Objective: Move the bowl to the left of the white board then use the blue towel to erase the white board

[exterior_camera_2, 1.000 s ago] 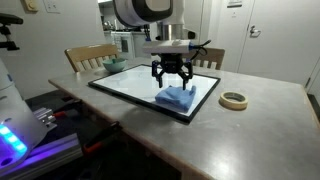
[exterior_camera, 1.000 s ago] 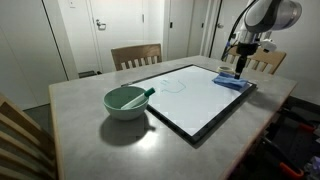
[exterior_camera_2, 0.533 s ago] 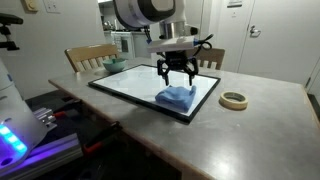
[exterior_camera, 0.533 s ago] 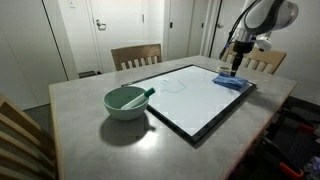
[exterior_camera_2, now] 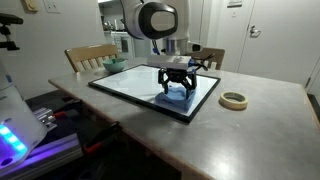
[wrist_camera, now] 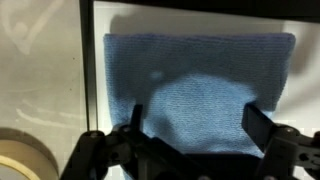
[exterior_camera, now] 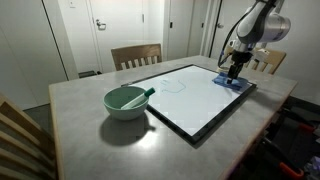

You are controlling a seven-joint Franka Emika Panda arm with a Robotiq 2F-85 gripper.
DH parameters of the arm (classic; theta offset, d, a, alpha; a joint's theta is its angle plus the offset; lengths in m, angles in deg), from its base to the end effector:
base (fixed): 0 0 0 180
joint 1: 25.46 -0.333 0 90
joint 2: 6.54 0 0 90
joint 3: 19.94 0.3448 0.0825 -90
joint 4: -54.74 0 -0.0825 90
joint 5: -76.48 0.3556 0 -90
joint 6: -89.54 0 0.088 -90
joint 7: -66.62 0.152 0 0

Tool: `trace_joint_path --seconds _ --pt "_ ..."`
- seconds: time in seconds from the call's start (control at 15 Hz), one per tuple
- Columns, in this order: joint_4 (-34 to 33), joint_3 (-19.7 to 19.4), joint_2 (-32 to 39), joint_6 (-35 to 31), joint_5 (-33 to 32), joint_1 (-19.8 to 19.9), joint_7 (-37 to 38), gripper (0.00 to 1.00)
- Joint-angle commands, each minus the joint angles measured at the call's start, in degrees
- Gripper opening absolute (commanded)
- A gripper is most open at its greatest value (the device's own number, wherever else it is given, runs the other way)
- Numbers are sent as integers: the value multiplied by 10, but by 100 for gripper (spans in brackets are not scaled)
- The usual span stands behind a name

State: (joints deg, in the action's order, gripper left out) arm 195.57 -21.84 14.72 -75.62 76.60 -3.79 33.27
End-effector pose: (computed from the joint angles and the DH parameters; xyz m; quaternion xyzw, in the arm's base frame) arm 0.4449 -0.1952 0.1645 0.9960 0.0855 0.0209 0.0178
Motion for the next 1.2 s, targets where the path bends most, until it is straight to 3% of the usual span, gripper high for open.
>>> trace_joint_path --seconds 0.0,0.13,0.2,0.27,0.93,1.13 --pt "-13 25 22 -15 16 37 -15 100" --pt "-12 31 23 -19 16 48 -15 100" --pt "-12 33 26 -22 14 51 -15 83" --pt "-12 36 26 -22 14 55 -16 74" --pt "-23 51 28 -19 12 51 -9 2" --pt "-29 37 33 -17 -5 25 13 0"
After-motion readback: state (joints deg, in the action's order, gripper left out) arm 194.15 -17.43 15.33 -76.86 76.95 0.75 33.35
